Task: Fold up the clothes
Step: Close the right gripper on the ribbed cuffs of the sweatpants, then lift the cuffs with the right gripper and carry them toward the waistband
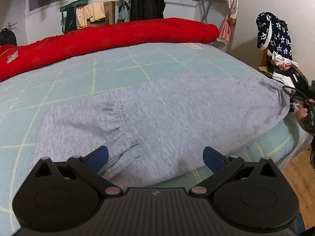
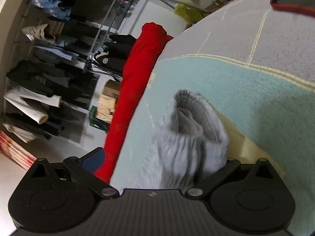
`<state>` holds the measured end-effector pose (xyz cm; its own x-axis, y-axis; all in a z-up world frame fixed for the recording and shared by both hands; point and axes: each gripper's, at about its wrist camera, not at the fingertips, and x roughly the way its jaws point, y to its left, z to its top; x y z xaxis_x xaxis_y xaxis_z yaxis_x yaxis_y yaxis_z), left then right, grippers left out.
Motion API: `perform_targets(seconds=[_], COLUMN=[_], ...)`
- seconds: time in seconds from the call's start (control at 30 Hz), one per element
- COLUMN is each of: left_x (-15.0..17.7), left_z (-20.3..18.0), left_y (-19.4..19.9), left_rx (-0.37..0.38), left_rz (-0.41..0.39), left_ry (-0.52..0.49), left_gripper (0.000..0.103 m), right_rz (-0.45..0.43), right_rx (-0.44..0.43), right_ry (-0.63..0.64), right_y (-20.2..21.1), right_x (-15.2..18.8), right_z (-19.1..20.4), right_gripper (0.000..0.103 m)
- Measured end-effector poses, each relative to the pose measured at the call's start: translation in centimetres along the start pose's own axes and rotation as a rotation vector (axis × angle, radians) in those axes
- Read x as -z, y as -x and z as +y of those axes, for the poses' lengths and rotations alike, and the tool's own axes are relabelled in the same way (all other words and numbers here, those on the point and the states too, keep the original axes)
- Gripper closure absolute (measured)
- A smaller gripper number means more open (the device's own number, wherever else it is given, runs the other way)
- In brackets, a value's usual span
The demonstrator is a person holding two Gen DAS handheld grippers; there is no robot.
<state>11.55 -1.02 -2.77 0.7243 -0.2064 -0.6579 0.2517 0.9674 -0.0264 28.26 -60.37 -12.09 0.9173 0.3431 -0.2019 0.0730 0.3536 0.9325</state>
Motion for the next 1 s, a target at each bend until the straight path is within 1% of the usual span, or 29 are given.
perform_targets(seconds=[0.07,0.13,0.17,0.23,0.37,0.47,0.53,0.6,0.63,0.67,0.7,0.73,0.77,0.8,0.9,1.0], left_x=[0.1,0.2,0.1,0.1,0.3,0.6,0.7,0.9,0.9,1.0,1.1,1.2,1.3,1.4,1.6,1.7], left_z=[0.2,0.4,0.4,0.2,-0.1,-0.1,0.0,0.1,0.1,0.2,0.3,0.5,0.6,0.8,0.9,0.9], left_y=[-0.2,-0.4,-0.6,-0.8,-1.0,-1.2,-1.0,-0.8,-0.6,-0.5,-0.4,-0.3,-0.2,-0.1,0.1,0.3], left_rx=[-0.002,-0.004,-0.003,0.006,0.027,0.036,0.04,0.044,0.044,0.041,0.038,0.036,0.035,0.034,0.041,0.049], left_rz=[0.006,0.013,0.015,0.016,0.018,0.026,0.023,0.018,0.015,0.013,0.012,0.013,0.013,0.013,0.009,0.006], left_ry=[0.008,0.016,0.018,0.015,0.013,0.018,0.02,0.021,0.024,0.03,0.036,0.042,0.046,0.049,0.058,0.063], left_gripper=[0.001,0.001,0.001,0.001,0.001,0.001,0.001,0.001,0.001,0.001,0.001,0.001,0.001,0.001,0.001,0.001], right_rz=[-0.023,-0.03,-0.028,-0.02,0.033,0.079,0.095,0.09,0.084,0.075,0.066,0.071,0.081,0.087,0.089,0.083], right_rx=[-0.057,-0.112,-0.119,-0.097,-0.039,0.034,0.067,0.095,0.11,0.129,0.143,0.123,0.089,0.091,0.159,0.169], right_ry=[-0.003,0.028,0.04,0.019,-0.024,0.042,0.096,0.124,0.13,0.123,0.098,0.076,0.059,0.06,0.097,0.114], right_y=[1.0,1.9,2.1,2.2,1.1,-0.2,-0.8,-0.9,-0.8,-0.5,-0.2,0.1,0.3,0.3,-0.3,-0.4], right_x=[0.6,1.4,1.5,1.1,-0.1,-0.1,0.2,0.5,0.6,0.7,0.7,0.6,0.5,0.5,0.9,1.3], right_z=[-0.6,-1.2,-1.4,-1.9,-1.8,-0.7,-0.1,0.1,-0.1,-0.5,-1.3,-2.1,-2.8,-2.9,-2.0,-1.8], right_gripper=[0.0,0.001,0.006,0.013,0.015,0.015,0.015,0.021,0.032,0.055,0.068,0.076,0.076,0.076,0.076,0.076])
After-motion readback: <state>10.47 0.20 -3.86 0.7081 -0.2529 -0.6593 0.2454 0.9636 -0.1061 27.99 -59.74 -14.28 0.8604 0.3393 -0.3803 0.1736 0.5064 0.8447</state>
